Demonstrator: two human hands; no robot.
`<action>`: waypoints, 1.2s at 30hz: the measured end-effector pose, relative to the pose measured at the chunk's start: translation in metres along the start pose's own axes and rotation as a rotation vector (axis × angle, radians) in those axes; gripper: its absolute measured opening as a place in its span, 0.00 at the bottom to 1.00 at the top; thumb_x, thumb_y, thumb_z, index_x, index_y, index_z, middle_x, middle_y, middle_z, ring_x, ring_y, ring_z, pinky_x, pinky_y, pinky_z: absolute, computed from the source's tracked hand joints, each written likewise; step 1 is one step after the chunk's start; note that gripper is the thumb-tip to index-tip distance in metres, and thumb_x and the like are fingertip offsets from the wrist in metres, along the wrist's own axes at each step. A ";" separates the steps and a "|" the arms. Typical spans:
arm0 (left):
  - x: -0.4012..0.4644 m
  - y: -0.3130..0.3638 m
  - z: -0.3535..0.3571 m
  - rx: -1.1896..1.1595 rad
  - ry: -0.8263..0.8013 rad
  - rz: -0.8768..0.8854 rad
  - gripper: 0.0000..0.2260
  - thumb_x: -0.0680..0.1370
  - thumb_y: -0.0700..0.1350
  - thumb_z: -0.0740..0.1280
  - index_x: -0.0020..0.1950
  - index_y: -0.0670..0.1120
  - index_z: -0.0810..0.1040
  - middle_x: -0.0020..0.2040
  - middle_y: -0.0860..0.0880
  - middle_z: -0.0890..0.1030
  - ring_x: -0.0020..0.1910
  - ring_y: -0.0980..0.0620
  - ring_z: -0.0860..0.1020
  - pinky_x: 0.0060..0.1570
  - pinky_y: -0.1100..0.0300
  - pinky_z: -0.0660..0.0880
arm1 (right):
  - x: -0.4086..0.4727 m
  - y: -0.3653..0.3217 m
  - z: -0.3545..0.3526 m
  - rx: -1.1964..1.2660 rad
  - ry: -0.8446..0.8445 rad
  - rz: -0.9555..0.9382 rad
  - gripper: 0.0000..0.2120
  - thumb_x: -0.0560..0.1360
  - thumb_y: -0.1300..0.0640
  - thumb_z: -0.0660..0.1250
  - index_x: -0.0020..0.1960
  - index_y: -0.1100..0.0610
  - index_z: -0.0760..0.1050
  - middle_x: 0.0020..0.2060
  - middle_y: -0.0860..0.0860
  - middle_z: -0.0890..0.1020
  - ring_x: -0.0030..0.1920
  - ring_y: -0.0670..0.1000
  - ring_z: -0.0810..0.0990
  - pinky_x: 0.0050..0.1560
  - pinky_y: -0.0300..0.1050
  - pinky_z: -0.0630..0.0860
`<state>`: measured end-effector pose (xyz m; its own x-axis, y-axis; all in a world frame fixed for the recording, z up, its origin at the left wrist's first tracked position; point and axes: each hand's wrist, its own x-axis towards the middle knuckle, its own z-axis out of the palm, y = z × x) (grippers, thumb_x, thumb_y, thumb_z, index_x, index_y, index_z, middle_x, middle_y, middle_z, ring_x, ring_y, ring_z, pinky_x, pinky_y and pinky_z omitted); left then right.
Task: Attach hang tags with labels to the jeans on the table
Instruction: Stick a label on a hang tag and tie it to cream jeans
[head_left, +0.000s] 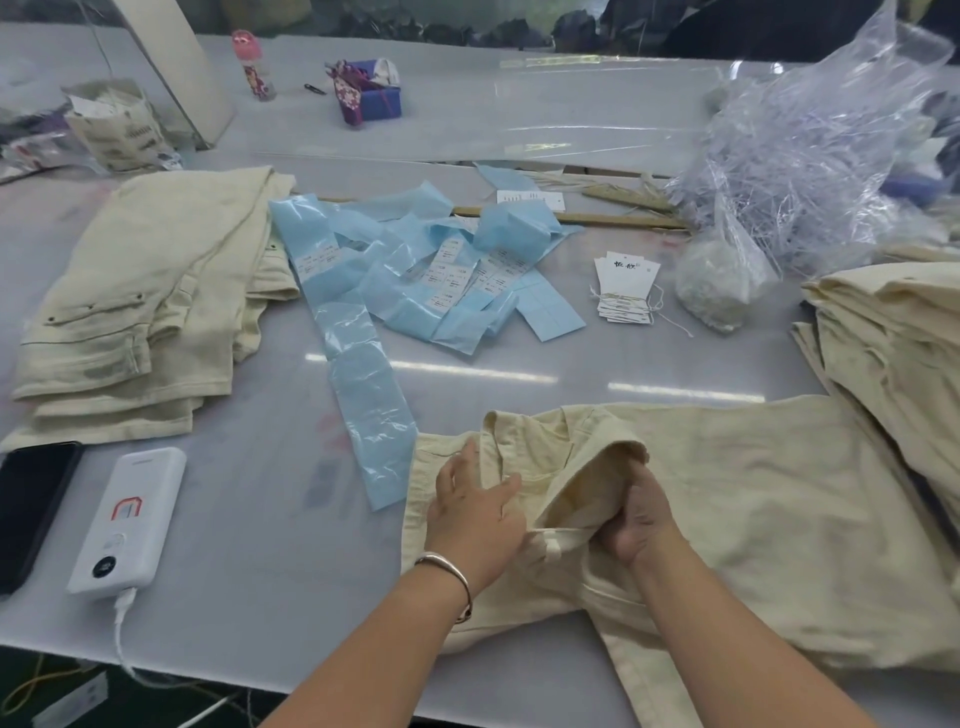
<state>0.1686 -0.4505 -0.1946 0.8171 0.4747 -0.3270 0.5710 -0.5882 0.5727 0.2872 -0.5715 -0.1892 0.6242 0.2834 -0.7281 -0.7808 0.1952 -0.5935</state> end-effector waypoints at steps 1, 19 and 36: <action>0.003 -0.002 0.000 -0.003 -0.025 -0.038 0.25 0.76 0.50 0.58 0.73 0.63 0.64 0.79 0.54 0.39 0.77 0.50 0.39 0.75 0.46 0.48 | 0.001 -0.002 0.002 -0.040 0.047 -0.014 0.12 0.77 0.48 0.63 0.48 0.56 0.79 0.40 0.55 0.85 0.45 0.57 0.81 0.41 0.51 0.77; 0.034 -0.009 -0.011 -0.532 0.050 -0.057 0.05 0.69 0.43 0.65 0.36 0.44 0.80 0.31 0.54 0.77 0.33 0.55 0.71 0.36 0.59 0.69 | -0.025 0.022 0.039 -1.732 -0.111 -0.721 0.17 0.76 0.39 0.56 0.44 0.51 0.75 0.40 0.47 0.81 0.46 0.51 0.77 0.46 0.47 0.70; 0.037 -0.025 -0.004 -1.237 -0.093 -0.252 0.08 0.78 0.31 0.63 0.52 0.40 0.79 0.43 0.43 0.84 0.39 0.48 0.81 0.41 0.58 0.78 | 0.000 -0.005 0.003 -0.782 -0.272 -0.351 0.06 0.78 0.64 0.64 0.45 0.66 0.73 0.35 0.56 0.71 0.37 0.53 0.68 0.36 0.43 0.67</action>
<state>0.1844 -0.4163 -0.2180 0.7283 0.4065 -0.5517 0.2967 0.5385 0.7886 0.2912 -0.5694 -0.1852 0.7183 0.5595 -0.4134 -0.2433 -0.3548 -0.9028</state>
